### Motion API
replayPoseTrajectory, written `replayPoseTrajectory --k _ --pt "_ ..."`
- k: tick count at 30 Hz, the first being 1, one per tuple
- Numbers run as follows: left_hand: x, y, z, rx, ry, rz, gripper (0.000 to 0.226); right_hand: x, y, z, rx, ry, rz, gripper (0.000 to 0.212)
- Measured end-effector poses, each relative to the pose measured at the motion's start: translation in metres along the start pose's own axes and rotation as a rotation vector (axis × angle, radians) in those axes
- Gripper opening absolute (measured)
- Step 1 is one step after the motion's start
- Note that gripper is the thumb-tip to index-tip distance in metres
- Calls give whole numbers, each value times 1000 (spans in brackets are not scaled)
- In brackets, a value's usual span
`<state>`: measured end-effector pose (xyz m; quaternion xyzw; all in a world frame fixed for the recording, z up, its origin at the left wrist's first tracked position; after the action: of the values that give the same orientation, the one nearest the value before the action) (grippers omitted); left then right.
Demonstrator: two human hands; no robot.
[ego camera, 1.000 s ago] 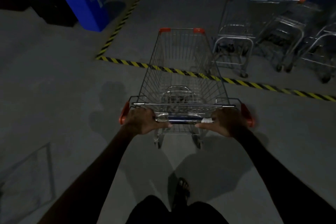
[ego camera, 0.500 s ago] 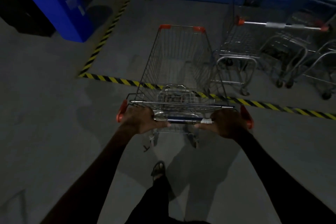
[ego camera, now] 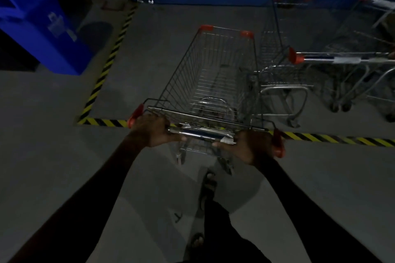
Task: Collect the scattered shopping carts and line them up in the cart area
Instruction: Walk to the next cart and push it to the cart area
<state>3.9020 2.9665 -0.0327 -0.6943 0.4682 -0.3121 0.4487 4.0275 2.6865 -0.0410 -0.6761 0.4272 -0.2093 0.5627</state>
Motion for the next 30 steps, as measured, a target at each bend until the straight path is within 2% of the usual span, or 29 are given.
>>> replayPoseTrajectory --k 2,5,8,12,15,20,23,25,27,28,30 --pt "-16 -13 37 20 32 -41 67 -13 -9 30 49 25 7 92" --pt "-32 -33 92 61 84 -20 65 -29 -17 82 92 32 -65 96" --pt "-46 -57 149 58 132 -7 69 -42 -32 133 50 38 -39 95" --pt "-61 -86 214 56 170 4 65 -49 -50 197 2 37 63 90" --pt "-68 -106 250 71 213 22 70 -49 -62 241 8 81 135 95" --pt "-82 -136 305 77 243 32 80 -48 -74 292 158 82 115 95" --pt "-87 -153 330 43 272 40 91 -53 -81 322 -36 118 101 107" --pt "-92 -162 345 -11 271 47 88 -58 -91 334 -177 133 132 105" --pt "-97 -167 358 -66 270 41 74 -62 -101 339 -182 173 118 94" --pt "-99 -169 363 -92 267 21 70 -64 -105 339 -134 194 75 92" --pt "-105 -171 374 -177 284 -10 73 -69 -108 339 -81 224 4 86"
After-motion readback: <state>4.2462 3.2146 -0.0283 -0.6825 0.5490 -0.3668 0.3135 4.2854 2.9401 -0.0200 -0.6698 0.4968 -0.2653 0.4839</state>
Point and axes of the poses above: each hand's wrist, its own z-axis towards the middle knuckle, its own y-axis out of the palm, x = y × z, the point moved 4 cm from there along z, towards the middle knuckle, and after that the axes turned 7 degrees about -x, right-handed, at the moved point
